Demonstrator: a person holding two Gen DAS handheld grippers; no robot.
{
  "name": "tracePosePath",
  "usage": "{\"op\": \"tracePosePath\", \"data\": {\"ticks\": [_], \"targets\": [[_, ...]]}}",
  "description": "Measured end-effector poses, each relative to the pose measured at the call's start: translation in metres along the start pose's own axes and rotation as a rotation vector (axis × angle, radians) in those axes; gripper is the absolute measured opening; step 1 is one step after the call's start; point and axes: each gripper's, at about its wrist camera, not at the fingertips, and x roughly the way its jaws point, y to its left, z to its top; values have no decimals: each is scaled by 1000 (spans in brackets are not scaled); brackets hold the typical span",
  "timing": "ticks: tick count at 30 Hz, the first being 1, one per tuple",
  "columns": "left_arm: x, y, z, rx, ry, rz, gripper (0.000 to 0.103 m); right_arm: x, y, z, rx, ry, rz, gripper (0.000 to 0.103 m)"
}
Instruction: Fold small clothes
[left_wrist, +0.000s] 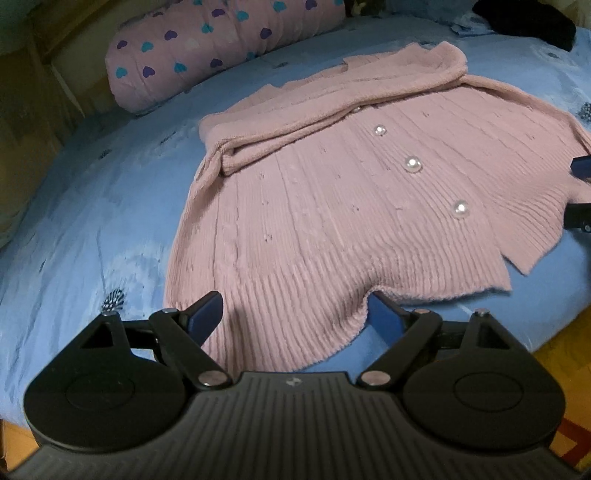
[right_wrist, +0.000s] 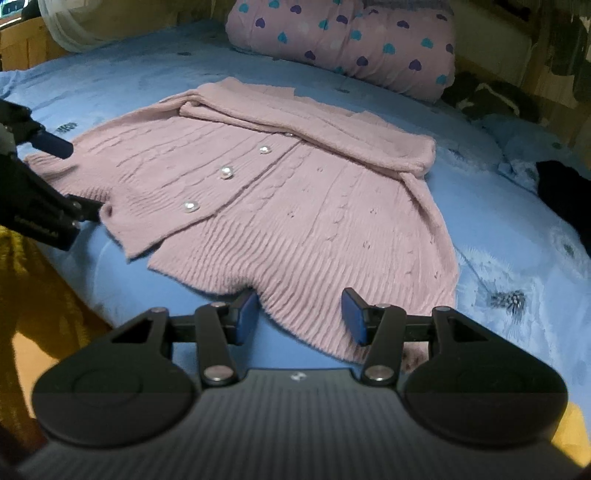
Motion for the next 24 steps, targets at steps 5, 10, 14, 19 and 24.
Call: {"op": "tracePosePath", "data": {"ticks": [5, 10, 14, 19, 24], "targets": [[11, 3, 4, -21, -19, 0, 89, 8, 2, 4, -14, -17, -28, 52], [18, 6, 8, -45, -23, -9, 89, 17, 1, 6, -4, -33, -44, 52], [20, 8, 5, -74, -38, -42, 78, 22, -1, 7, 10, -44, -45, 52], [17, 4, 4, -85, -61, -77, 57, 23, 0, 3, 15, -59, -47, 51], [13, -3, 5, -71, -91, -66, 27, 21, 3, 0, 8, -83, -27, 20]]}}
